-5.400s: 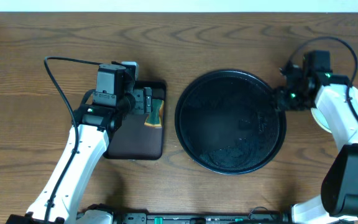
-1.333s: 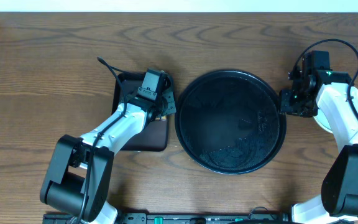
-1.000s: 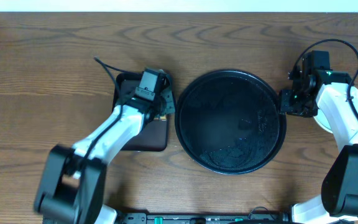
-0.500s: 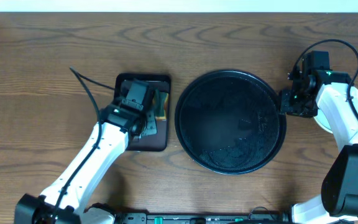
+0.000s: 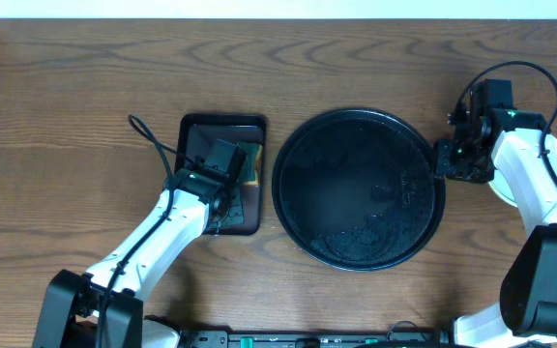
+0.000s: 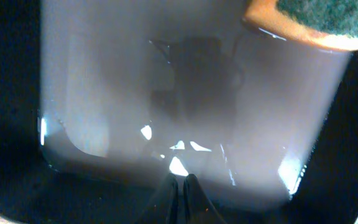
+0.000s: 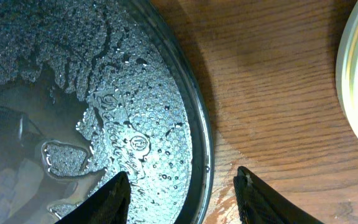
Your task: Clean dirty plates on tray and stack at the side
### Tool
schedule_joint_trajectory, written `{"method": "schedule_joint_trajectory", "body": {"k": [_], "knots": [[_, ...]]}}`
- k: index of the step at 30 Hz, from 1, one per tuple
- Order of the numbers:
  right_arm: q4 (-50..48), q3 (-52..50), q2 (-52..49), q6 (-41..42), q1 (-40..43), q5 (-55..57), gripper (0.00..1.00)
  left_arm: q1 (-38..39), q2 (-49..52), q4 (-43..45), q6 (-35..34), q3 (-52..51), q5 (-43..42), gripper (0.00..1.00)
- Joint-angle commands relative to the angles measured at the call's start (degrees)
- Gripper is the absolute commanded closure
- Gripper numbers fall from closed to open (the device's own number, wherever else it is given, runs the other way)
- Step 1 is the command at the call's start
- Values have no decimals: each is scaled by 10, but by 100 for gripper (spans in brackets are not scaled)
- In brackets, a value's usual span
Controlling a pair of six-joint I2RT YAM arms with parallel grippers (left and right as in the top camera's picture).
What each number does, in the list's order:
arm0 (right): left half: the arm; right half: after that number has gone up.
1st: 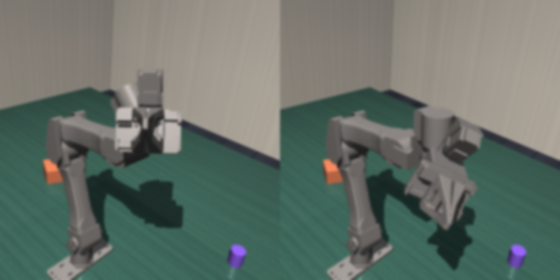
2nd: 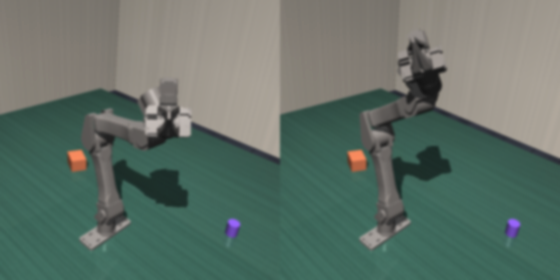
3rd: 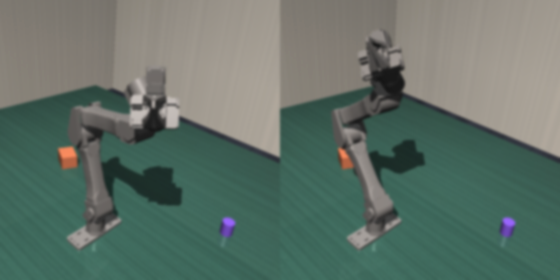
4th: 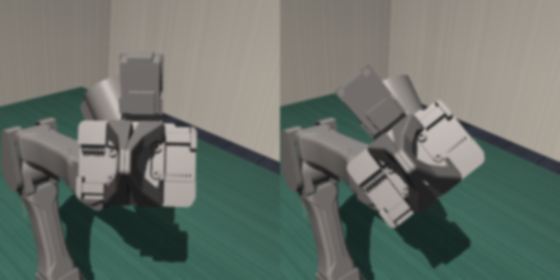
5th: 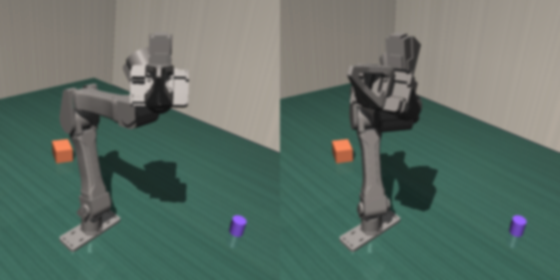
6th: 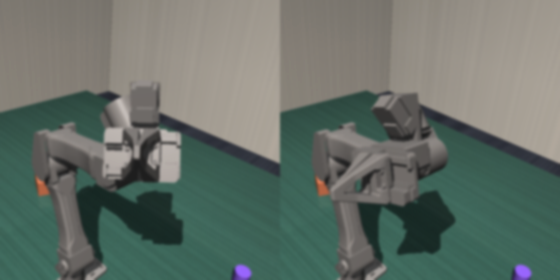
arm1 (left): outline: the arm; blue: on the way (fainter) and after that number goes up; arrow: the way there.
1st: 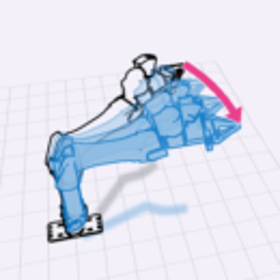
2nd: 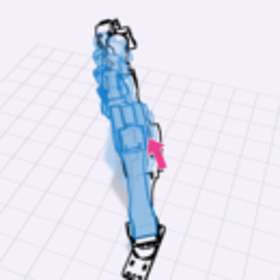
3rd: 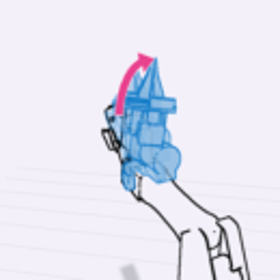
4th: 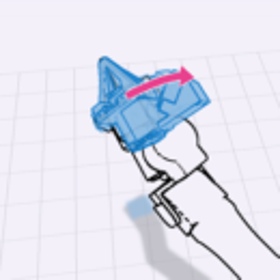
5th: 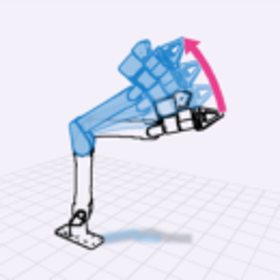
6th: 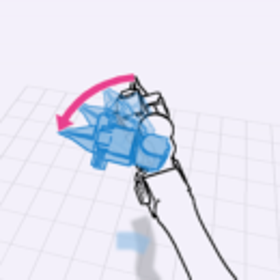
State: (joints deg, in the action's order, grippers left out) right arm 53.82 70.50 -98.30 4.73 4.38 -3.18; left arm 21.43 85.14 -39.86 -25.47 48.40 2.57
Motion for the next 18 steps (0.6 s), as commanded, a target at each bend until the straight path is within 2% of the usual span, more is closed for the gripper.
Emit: {"method": "schedule_joint_trajectory", "body": {"k": [1, 9, 18], "knots": [[3, -2, 5, -6, -3, -3, 47, -2, 6, -10, 3, -7, -37, 92], [2, -2, 5, -6, -3, -3, 47, -2, 6, -27, 3, -7, -97, 92], [4, -2, 5, -6, -3, -3, 47, -2, 6, -50, 3, -7, -113, 92]]}}
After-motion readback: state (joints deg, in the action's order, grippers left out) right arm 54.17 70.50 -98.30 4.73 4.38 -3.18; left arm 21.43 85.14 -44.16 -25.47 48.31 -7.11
